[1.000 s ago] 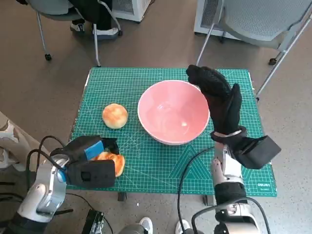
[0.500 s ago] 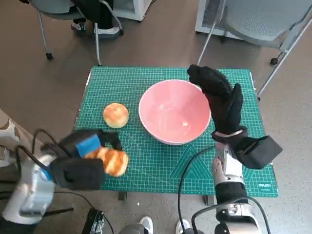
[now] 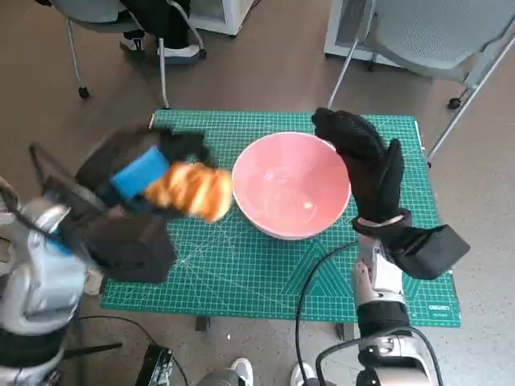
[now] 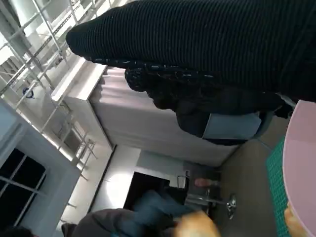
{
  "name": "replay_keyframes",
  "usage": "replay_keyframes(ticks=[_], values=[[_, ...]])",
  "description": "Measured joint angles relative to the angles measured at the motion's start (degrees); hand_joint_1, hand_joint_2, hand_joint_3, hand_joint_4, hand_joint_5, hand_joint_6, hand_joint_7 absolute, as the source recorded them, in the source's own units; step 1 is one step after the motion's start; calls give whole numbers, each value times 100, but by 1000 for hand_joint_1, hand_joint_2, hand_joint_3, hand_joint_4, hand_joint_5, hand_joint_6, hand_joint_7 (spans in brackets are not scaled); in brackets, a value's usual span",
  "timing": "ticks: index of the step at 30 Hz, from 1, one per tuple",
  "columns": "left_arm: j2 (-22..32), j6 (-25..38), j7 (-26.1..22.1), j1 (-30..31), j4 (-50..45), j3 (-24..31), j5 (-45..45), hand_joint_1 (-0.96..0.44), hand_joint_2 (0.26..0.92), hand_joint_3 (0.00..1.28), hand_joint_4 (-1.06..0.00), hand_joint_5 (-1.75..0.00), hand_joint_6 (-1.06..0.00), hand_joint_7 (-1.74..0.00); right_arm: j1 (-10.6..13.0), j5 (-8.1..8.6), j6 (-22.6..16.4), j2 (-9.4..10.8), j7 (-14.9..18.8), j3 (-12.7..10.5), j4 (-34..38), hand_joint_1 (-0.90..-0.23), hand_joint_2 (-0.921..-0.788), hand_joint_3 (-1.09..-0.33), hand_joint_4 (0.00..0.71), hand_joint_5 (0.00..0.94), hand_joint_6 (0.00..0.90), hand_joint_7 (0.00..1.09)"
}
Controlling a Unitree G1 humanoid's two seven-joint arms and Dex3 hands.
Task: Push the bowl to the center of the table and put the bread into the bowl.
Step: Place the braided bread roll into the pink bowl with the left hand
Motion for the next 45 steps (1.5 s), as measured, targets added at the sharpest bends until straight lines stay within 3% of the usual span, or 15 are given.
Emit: replay_keyframes(ticks=[5,14,27,39,43,44,45], values=[[-323,-65,2,-694,506,-438,151,3,868,91,-786,-1150,-713,-994,9,68,8,-21,53,-29,-7,-629,-921,-796,239,2,82,486],[-886,-610,166,-1565,1726,-998,317,1,912,28,-765,-1111,-677,-1088,83,95,25,-135,80,-106,-120,-618,-921,-794,239,1,82,485],[-1641,-1380,414,-2414,3796,-1486,373,1,920,30,-726,-1109,-667,-1144,327,107,82,-272,-81,-255,-540,-622,-921,-778,240,2,82,484],[-2075,-1565,689,-2915,5161,-1651,499,1,920,50,-734,-1126,-617,-1169,491,94,92,-309,-261,-304,-761,-620,-921,-759,250,5,92,466],[-2153,-1627,805,-2996,5538,-1652,502,1,921,123,-680,-1201,-508,-1252,497,94,92,-350,-281,-333,-774,-625,-921,-755,252,5,96,457],[-2175,-1634,816,-3018,5645,-1652,501,71,921,138,-651,-1235,-460,-1153,499,94,92,-359,-284,-341,-774,-625,-921,-753,253,5,102,447],[-2198,-1636,816,-3038,5735,-1652,498,172,921,162,-607,-1287,-430,-934,500,94,92,-367,-285,-346,-774,-626,-921,-751,255,4,110,433]])
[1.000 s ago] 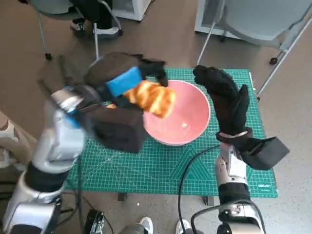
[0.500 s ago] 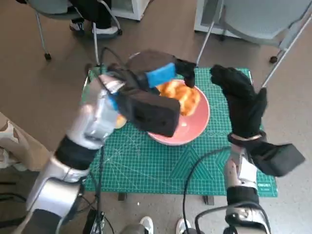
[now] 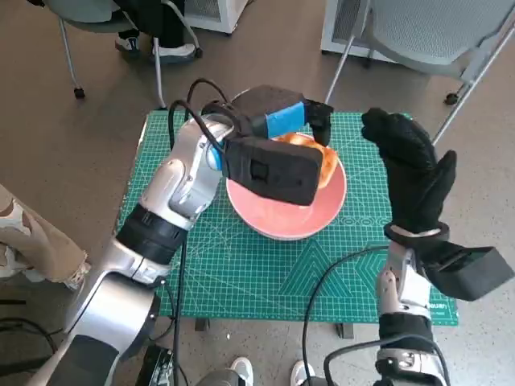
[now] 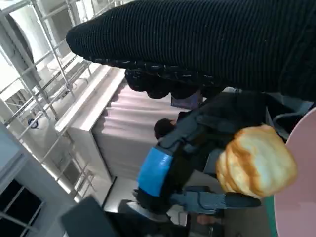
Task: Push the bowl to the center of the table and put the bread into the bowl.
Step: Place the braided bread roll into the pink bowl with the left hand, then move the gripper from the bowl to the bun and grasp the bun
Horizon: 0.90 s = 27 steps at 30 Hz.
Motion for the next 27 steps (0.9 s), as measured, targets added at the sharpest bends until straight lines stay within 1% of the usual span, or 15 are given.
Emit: replay_keyframes(ticks=[1,2,3,4,5,6,7,9,11,12,16,27], values=[[-20,-3,-1,-22,90,0,-4,207,921,181,-579,-1319,-409,-819,1,0,0,-5,-1,-4,0,-627,-921,-749,255,4,113,427],[-40,-2,-18,-47,177,0,-8,256,921,211,-535,-1367,-388,-633,1,2,0,-7,-1,-8,0,-628,-921,-746,256,4,118,418],[-54,0,-41,-66,255,0,-11,115,876,191,-370,-982,-340,-469,1,2,0,-7,-1,-9,0,-629,-921,-742,256,3,122,411],[-66,11,-86,-83,327,-1,-14,24,859,157,-307,-650,-326,-334,2,3,0,-7,-2,-11,0,-630,-921,-740,256,3,124,406],[-76,34,-153,-103,396,-6,-15,-21,851,140,-253,-520,-312,-277,2,4,0,-7,-5,-13,0,-632,-921,-738,256,3,125,404],[-82,59,-207,-118,439,-14,-14,-113,839,113,-163,-333,-282,-189,2,4,0,-7,-10,-14,0,-635,-921,-734,257,3,127,400],[-87,101,-276,-137,492,-24,-12,-172,831,94,-104,-213,-263,-133,2,4,0,-7,-19,-15,0,-637,-921,-732,257,2,129,397],[-88,172,-399,-168,568,-49,-2,-250,826,76,-53,-109,-242,-80,2,4,0,-7,-33,-18,0,-638,-921,-729,256,2,130,394],[-85,215,-469,-175,591,-70,5,-297,825,65,-27,-55,-230,-52,2,3,0,-6,-45,-19,0,-639,-921,-728,256,2,131,391],[-84,223,-487,-175,594,-76,7,-341,829,60,-17,-35,-217,-36,2,2,0,-6,-50,-19,0,-640,-921,-727,257,2,132,390],[-78,209,-494,-176,613,-78,4,-413,836,46,-3,-7,-198,-13,2,1,-3,-1,-67,-14,0,-641,-921,-726,256,1,132,385],[-14,188,-402,-175,613,-37,-9,-459,851,32,1,1,-188,-3,3,-10,-50,26,-107,9,34,-643,-921,-727,255,1,129,374]])
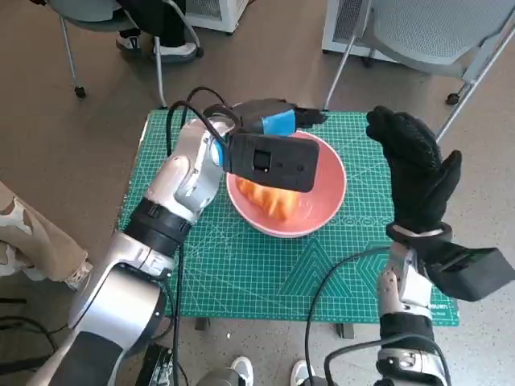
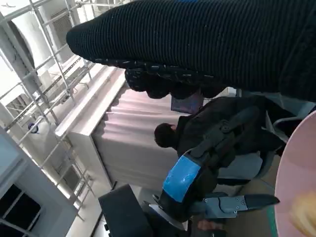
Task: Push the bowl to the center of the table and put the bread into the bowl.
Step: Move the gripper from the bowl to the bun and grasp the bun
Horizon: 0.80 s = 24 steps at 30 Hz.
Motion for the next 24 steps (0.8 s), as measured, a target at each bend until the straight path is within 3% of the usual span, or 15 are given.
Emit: replay_keyframes(ticks=[6,14,24], values=[[230,-3,106,187,-484,127,-8,-455,870,31,0,0,-187,-2,0,2,-4,22,1,17,51,-643,-921,-731,251,0,126,370],[906,76,53,1076,-2193,604,-158,-430,877,16,-14,-3,-195,-5,-3,7,-1,62,5,59,63,-636,-921,-738,246,0,123,369],[1997,481,-105,2168,-3725,1415,-199,-362,805,0,-24,-3,-229,-14,-3,28,61,70,56,103,55,-632,-921,-745,241,0,125,375]])
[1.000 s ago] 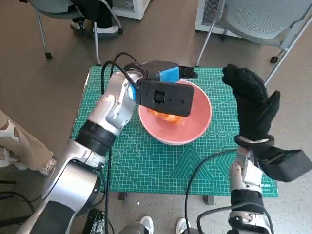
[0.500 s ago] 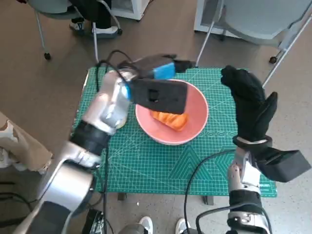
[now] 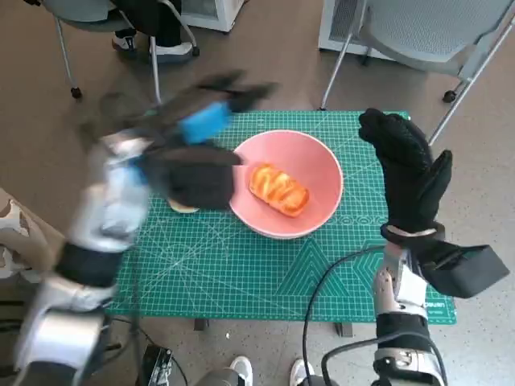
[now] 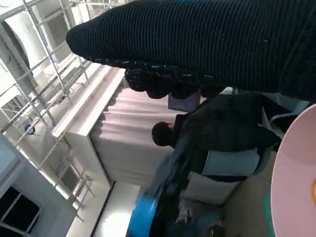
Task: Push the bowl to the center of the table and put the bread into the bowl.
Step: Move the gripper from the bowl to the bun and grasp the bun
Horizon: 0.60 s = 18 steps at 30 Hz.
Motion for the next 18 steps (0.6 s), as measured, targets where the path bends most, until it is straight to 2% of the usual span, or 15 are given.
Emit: replay_keyframes(ticks=[9,18], values=[[281,111,315,444,49,209,69,-354,774,0,-32,-2,-247,-12,-2,22,68,53,104,57,-11,-631,-921,-749,238,0,113,381],[279,218,210,499,525,-23,76,-366,754,0,-12,0,-231,-1,-2,24,75,65,195,76,20,-630,-921,-751,237,0,108,388]])
